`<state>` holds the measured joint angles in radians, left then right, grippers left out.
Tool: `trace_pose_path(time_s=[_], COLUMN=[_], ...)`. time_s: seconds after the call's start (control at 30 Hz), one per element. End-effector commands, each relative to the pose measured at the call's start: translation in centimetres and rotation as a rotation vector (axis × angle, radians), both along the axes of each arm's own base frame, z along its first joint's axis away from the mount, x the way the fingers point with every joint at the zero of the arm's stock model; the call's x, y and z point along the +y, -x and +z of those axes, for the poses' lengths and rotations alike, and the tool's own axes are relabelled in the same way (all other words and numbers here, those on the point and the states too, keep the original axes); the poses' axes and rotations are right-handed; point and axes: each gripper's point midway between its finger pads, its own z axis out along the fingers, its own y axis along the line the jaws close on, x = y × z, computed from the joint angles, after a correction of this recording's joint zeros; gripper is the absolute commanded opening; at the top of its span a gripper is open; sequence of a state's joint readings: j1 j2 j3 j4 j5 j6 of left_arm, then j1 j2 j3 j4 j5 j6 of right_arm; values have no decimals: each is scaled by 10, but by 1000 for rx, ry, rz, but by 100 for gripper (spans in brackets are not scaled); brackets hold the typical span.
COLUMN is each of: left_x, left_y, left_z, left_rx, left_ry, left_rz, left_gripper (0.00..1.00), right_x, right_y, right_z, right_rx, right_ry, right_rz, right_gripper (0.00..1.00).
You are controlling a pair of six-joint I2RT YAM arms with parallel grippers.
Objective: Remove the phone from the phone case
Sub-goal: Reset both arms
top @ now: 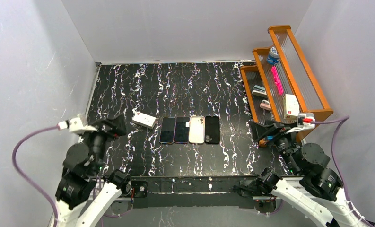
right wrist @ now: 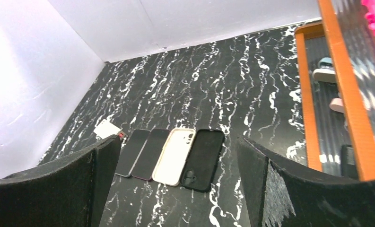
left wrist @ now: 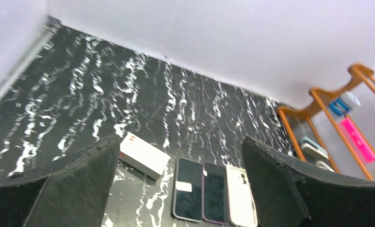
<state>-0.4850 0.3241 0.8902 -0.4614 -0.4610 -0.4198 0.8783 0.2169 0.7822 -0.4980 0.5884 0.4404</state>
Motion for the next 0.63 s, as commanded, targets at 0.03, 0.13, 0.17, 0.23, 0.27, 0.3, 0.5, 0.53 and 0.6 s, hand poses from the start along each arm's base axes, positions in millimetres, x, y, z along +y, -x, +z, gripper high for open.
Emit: trace_pose_path(time_s=[0.03, 0.13, 0.17, 0.23, 0.27, 0.3, 0.5, 0.53, 0.6], left_x=[62, 73, 72, 70, 69, 67, 60, 59, 58], left_y=[29, 39, 37, 33, 31, 29, 25, 25, 25], left_z=[-29, -37, -41, -49, -53, -56, -60, -60, -61], left_rx=[-38, -74, -60, -35, -29, -26, -34, -33, -33], left_ry=[-58, -39, -56, -83, -88, -87, -76, -76, -75], left_rz=[250, 287, 287, 285, 283, 277, 247, 243, 238], left_gripper=[98, 98, 98, 98, 98, 98, 98, 98, 98], right_x=[-30, -40, -42, -40, -38, -36, -41, -40, -40], right_y=[9, 13, 13, 9, 8, 9, 9, 9, 9], right_z=[-13, -16, -19, -29, -31, -31, -33, -34, -35], right_rx=[-26, -69, -63, -39, -39, -44, -37, -36, -33], right_ry=[50, 20, 22, 61, 63, 60, 62, 62, 61], right_rz=[-66, -85, -93, -101, -97, -88, -108, -104, -105], right_gripper=[99, 99, 99, 99, 99, 99, 99, 99, 99])
